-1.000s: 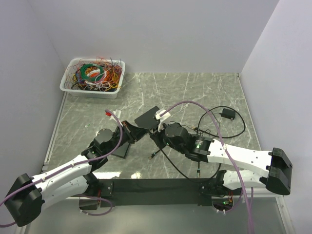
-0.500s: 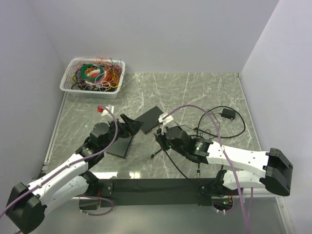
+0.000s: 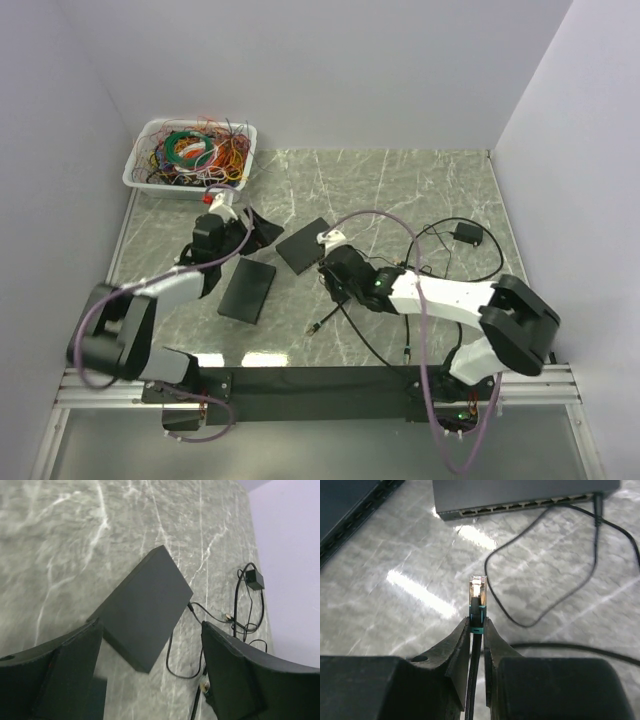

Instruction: Insert the plug into the switch port

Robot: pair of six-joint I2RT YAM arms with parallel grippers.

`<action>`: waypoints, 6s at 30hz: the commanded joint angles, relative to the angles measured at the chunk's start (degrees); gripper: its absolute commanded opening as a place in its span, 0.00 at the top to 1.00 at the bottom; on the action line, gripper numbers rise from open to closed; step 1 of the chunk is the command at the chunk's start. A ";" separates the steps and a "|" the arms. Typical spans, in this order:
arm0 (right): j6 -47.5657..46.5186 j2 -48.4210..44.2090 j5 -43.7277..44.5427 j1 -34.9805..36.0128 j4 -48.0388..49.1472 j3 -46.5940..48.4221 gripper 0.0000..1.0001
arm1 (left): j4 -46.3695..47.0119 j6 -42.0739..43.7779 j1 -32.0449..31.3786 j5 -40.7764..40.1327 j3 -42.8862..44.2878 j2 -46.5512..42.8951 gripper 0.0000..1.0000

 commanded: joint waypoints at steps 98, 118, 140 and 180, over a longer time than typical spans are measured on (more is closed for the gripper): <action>-0.27 23.50 -9.17 -9.85 -0.26 25.78 1.00 | 25.85 15.40 -2.36 21.21 12.61 39.93 0.34; 3.77 23.32 -23.50 -15.83 3.87 26.21 1.00 | 26.99 17.25 -3.59 24.90 13.22 42.12 0.35; 8.78 28.77 -22.63 -17.85 9.50 28.59 1.00 | 32.79 16.63 -3.77 33.95 12.87 45.82 0.36; 12.22 28.25 -24.83 -22.42 12.31 34.13 1.00 | 21.72 23.13 -7.28 31.76 17.09 47.22 0.41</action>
